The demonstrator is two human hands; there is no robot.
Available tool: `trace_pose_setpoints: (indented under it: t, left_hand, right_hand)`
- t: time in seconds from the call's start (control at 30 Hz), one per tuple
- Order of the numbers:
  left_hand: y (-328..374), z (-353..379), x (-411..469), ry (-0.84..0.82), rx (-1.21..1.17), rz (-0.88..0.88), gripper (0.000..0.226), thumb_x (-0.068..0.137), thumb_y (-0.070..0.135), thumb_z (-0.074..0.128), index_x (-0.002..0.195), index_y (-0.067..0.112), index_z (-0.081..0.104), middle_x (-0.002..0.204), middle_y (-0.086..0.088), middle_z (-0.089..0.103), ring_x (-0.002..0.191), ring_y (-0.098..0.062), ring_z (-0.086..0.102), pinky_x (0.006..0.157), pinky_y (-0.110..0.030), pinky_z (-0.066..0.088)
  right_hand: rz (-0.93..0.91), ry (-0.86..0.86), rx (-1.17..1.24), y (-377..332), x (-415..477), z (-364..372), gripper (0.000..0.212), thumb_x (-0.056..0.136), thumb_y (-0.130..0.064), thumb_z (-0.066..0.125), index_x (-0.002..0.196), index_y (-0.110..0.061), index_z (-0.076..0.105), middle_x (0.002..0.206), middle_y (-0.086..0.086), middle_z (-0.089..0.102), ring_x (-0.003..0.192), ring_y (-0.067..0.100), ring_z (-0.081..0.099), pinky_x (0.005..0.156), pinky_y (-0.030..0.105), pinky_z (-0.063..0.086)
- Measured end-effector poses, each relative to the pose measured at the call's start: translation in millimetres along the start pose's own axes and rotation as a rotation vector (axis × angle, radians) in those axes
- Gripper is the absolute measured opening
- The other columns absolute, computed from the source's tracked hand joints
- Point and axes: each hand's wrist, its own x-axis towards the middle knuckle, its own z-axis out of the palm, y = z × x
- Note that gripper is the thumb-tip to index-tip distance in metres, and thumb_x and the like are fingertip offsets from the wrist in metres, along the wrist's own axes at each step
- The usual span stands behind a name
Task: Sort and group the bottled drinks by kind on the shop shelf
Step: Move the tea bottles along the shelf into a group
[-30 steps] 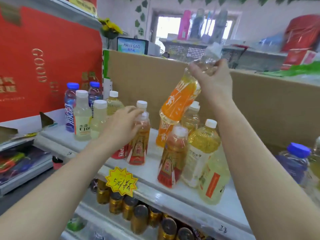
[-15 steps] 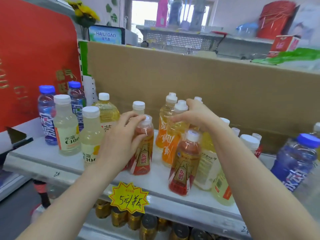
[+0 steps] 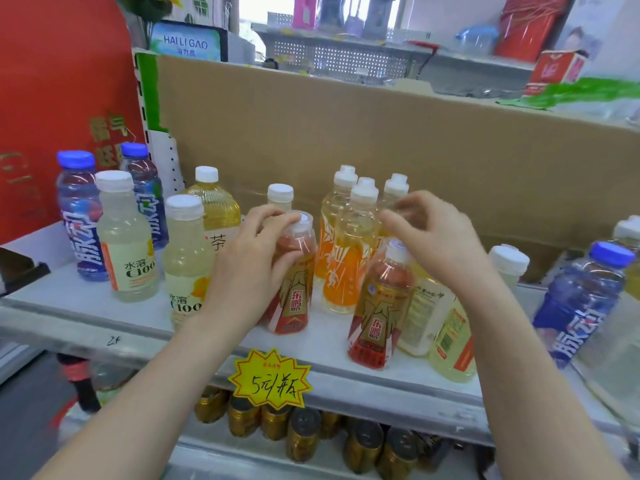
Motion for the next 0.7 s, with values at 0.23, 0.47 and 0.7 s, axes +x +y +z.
trace_pose_setpoints:
  t: [0.23,0.47,0.7]
  left_hand:
    - [4,3,-14,-0.069,-0.063,-0.06,0.062,0.09,0.015,0.068,0.147,0.025,0.045,0.15,0.01,0.04,0.115,-0.016,0.052,0.092,-0.032,0.046]
    - [50,-1,-69,-0.21,-0.339,-0.199,0.056,0.091,0.047,0.063,0.143,0.039,0.044,0.142,0.022,0.044,0.13,0.005,0.04,0.111,-0.032,0.039]
    - [56,-8,-90,-0.273,-0.626,-0.492,0.084,0.066,0.07,0.065,0.141,0.041,0.038,0.122,0.023,0.061,0.112,0.005,0.058,0.096,-0.024,0.049]
  right_hand:
    - [-0.135,0.14,-0.045,31,-51,48,0.056,0.095,-0.038,0.067,0.144,-0.025,0.045,0.138,-0.002,0.052,0.112,0.009,0.051,0.09,0.025,0.038]
    - [-0.19,0.217,0.341,14,-50,32,0.036,0.088,-0.033,0.076,0.121,-0.032,0.062,0.088,-0.01,0.069,0.076,0.003,0.062,0.071,0.027,0.05]
    - [-0.246,-0.024,0.616,-27,-50,54,0.022,0.093,-0.028,0.073,0.114,-0.024,0.066,0.093,0.002,0.075,0.083,0.022,0.07,0.076,0.038,0.058]
